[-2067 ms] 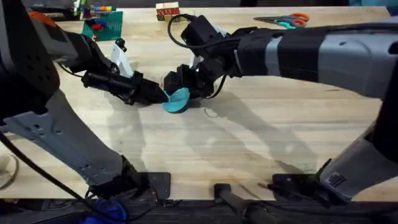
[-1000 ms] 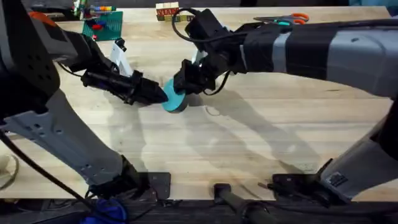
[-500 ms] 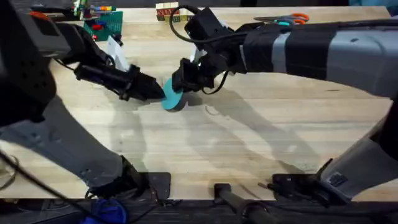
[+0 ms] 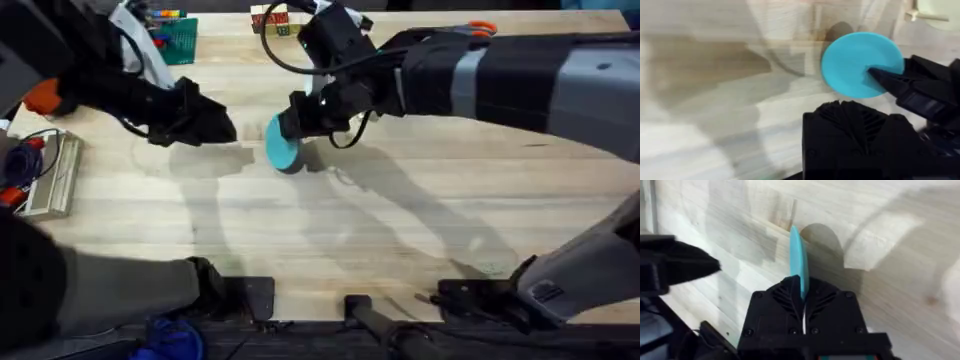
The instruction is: Pick up the plates from the table one by one and place each into a slot on the dish rack.
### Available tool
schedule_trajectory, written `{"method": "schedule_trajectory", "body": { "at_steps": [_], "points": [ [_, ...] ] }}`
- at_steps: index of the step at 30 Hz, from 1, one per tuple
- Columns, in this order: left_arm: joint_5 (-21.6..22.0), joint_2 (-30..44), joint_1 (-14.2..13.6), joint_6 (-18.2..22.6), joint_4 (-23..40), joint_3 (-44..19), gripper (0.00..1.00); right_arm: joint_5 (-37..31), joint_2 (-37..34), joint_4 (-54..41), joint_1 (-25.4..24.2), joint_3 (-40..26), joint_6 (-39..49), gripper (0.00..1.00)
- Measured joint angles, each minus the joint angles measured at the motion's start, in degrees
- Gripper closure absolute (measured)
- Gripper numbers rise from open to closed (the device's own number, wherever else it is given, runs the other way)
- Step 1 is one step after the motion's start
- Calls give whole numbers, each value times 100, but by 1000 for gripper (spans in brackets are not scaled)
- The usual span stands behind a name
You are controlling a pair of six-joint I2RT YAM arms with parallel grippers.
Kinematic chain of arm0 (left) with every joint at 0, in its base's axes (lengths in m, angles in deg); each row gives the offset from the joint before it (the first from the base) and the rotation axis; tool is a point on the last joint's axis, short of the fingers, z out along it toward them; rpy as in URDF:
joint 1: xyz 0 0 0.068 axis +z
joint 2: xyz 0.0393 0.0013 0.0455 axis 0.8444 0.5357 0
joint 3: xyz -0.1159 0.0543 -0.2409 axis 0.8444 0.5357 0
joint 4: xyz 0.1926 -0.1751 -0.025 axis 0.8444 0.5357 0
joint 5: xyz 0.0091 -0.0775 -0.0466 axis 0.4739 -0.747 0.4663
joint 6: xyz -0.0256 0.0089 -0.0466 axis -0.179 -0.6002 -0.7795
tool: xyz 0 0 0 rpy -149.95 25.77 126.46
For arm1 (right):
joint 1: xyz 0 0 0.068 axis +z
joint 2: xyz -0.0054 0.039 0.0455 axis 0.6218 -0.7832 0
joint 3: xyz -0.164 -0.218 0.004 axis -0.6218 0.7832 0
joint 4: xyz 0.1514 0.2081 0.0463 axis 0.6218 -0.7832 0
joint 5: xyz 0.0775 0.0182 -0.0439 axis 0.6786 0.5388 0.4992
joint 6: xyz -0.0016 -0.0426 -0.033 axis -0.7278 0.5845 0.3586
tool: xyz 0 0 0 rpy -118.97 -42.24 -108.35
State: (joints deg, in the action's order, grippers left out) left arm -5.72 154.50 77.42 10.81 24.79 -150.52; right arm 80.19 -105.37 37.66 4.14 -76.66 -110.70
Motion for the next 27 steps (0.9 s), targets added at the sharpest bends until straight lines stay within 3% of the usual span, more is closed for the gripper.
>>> {"method": "schedule_trajectory", "body": {
  "at_steps": [10, 16, 17, 22, 23, 27],
  "points": [
    [1156, -1138, 0, -583, 254, -289, 961, -219, 206, -11, -2, -7, 942, 969],
    [1426, -1595, 0, -674, 206, -291, 932, -276, 497, -15, -2, -7, 1771, 969],
    [1438, -1609, 0, -671, 208, -291, 849, -285, 569, -15, 0, -7, 1911, 969],
    [1478, -1604, 0, -714, 206, -291, 71, -316, 881, -14, -2, -7, 2413, 969],
    [1482, -1604, 0, -727, 206, -291, 22, -352, 934, -15, -4, -7, 2474, 969],
    [1515, -1604, 0, -734, 206, -291, 6, -616, 1126, -18, -45, -7, 2629, 969]
  ]
}}
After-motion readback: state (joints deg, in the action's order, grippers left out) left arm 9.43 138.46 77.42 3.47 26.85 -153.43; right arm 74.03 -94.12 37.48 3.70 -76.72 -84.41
